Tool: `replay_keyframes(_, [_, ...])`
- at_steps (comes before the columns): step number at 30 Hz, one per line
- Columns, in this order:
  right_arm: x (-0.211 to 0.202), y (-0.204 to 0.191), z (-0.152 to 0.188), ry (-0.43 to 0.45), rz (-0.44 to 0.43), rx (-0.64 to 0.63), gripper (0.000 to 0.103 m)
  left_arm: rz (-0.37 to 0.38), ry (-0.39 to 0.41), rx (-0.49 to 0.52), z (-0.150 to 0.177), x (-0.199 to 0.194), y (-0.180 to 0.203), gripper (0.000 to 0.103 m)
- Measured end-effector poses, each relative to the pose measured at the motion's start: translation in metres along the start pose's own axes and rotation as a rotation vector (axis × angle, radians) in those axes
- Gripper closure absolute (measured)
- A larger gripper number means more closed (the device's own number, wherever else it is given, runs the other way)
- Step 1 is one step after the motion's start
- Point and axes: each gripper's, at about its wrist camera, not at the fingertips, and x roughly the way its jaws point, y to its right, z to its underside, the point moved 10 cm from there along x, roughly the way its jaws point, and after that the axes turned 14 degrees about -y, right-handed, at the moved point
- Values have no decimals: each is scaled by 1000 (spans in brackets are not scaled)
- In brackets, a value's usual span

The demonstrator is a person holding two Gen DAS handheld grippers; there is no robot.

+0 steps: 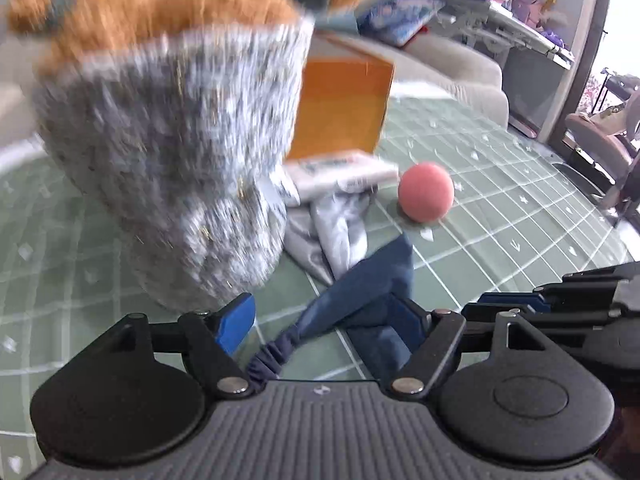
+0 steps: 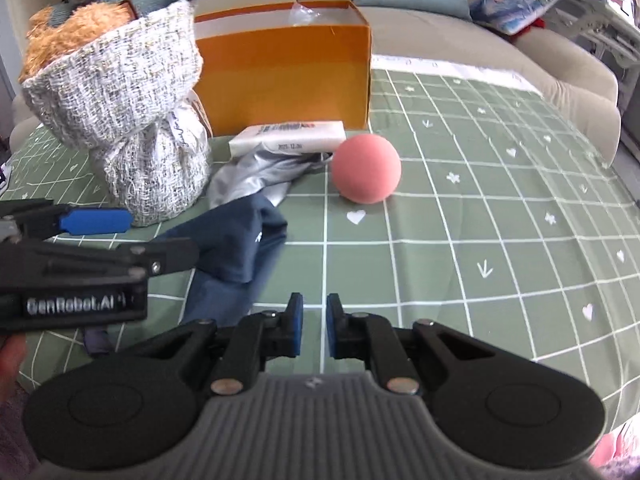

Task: Organize soft objects
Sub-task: 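Lift the navy cloth with the left tool while the right tool releases it, then grasp the pink ball with the right tool while the left tool holds the navy cloth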

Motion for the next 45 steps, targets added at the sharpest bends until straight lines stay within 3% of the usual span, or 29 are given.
replay_keyframes(3, [3,-4,1,-7,-6,-14,93,64,-44,-22,3,6,2,17])
replay_keyframes(5, [2,-4,0,-2,-3,-15,93,89,-57,22,5,6,12,17])
replay_keyframes(13, [1,11,-3,14,-7,48,91,-3,-95,168,16,18,37,19])
replay_keyframes(16, [1,7,-2,19,-7,26,91,-30,-83,186,16,21,39,31])
replay_keyframes(18, [1,4,-2,20,-12,8,91,-24,-66,178,14,18,40,62])
replay_keyframes(20, [-1,2,-2,29,-5,-6,91,-30,-58,174,12,17,39,86])
replay_keyframes(22, [-2,1,-4,39,-5,-10,91,-21,-57,158,11,16,35,96])
replay_keyframes(27, [-6,1,-9,47,-12,-10,86,-10,6,64,4,-2,20,98])
replay_keyframes(30, [-9,1,-19,59,-14,-34,73,4,68,-5,-6,-23,8,98])
replay_keyframes(33, [-11,7,-37,105,41,-74,55,47,119,-93,-20,-40,-1,98])
replay_keyframes(38, [1,19,-71,140,103,-125,47,63,137,-108,-37,-43,1,98])
replay_keyframes(45, [25,29,-93,142,101,-138,47,42,104,-132,-36,-24,-5,98])
